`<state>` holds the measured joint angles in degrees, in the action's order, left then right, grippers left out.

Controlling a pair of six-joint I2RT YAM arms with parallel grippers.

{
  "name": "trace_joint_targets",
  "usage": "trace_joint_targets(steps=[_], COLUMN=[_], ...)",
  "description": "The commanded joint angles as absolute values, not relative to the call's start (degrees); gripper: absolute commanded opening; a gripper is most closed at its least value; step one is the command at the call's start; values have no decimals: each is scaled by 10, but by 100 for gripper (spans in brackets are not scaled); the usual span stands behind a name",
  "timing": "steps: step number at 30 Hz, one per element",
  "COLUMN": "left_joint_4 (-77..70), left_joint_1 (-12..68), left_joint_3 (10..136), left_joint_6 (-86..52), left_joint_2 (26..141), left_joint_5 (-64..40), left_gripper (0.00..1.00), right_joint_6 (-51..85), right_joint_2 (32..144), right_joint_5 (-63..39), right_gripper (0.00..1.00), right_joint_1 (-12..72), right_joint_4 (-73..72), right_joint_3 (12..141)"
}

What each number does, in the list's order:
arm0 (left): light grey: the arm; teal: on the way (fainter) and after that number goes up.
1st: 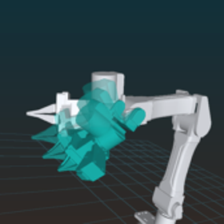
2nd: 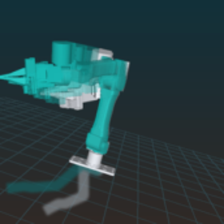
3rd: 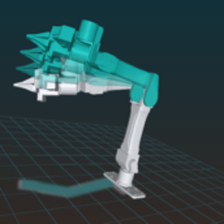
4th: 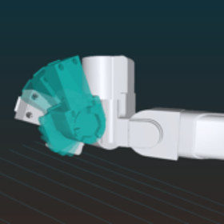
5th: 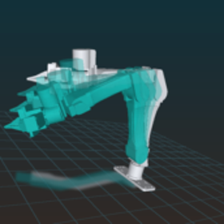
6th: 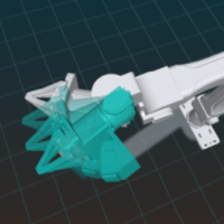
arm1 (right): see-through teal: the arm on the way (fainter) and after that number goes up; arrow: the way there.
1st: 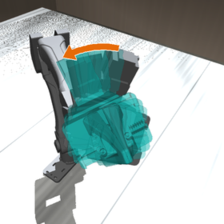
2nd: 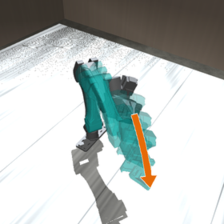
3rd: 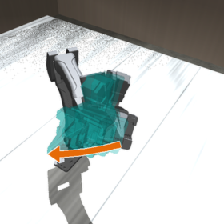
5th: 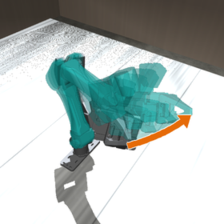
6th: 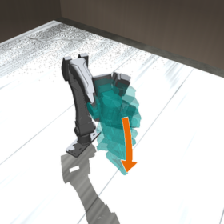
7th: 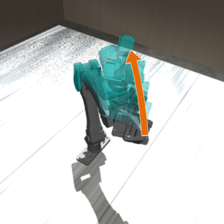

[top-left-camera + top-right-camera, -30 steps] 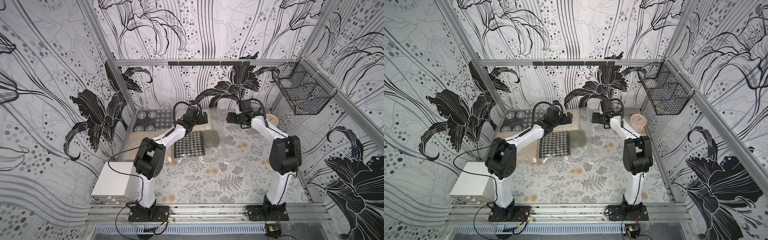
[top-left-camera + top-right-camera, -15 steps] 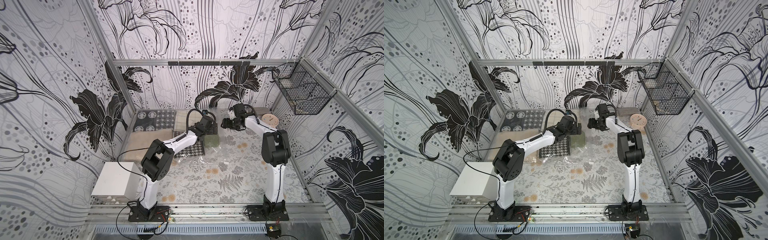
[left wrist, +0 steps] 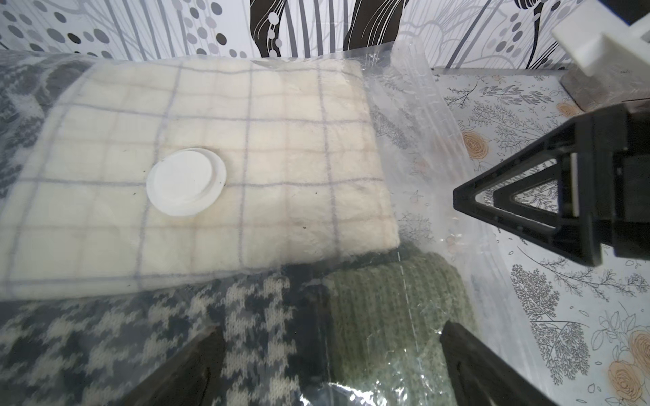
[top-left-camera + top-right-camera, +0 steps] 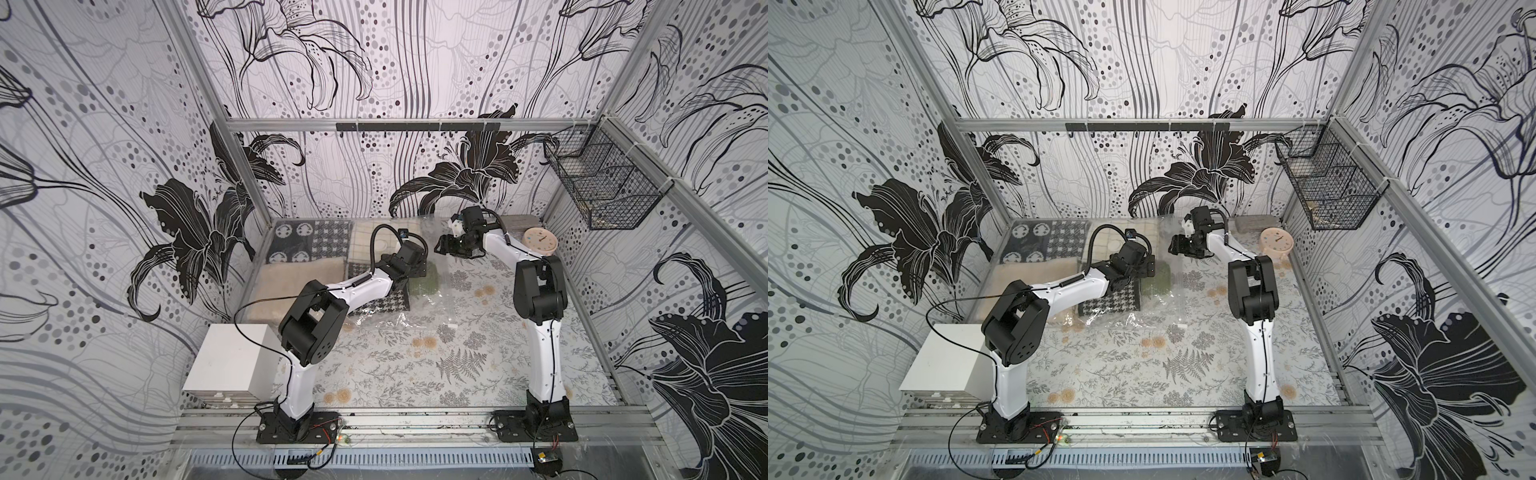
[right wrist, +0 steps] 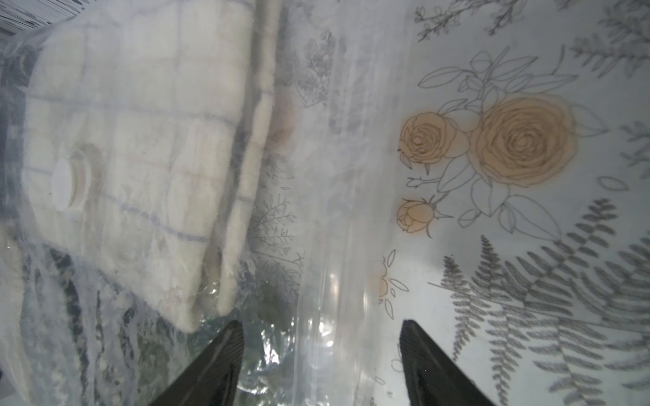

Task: Take the scarf out of the vacuum bag
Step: Open the vacuum bag at the center of the board.

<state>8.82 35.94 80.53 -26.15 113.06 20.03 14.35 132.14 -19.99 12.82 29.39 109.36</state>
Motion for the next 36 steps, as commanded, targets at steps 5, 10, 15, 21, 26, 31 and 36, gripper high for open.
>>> trace_joint_targets(steps=[5, 10, 15, 21, 26, 31, 36], left_joint_4=[27, 17, 11, -1, -12, -24, -30], left_joint_1=[358, 363, 373, 382, 397, 413, 423], left_joint_3=[771, 761, 761, 761, 766, 779, 805], left_joint_6=[-237, -227, -218, -213, -192, -182, -174], left_joint_2=[1074, 1069, 1074, 1075, 1083, 1107, 1140], left_joint_5=[228, 229, 230, 227, 218, 191, 174], left_gripper=[97, 97, 97, 97, 93, 93, 94], right_joint_6=[159, 163, 168, 199, 209, 189, 169], right_joint_2=[1353, 1357, 1318, 1298, 1300, 1279, 1258], right_joint_5=[-243, -276, -290, -342, -359, -325, -269], right_gripper=[71, 63, 62, 49, 25, 18, 5], right_joint_1=[128, 128, 128, 127, 127, 126, 126], right_joint_4=[301, 297, 281, 235, 233, 268, 308], right_joint_3=[1115, 1114, 1079, 1042, 1045, 1052, 1056])
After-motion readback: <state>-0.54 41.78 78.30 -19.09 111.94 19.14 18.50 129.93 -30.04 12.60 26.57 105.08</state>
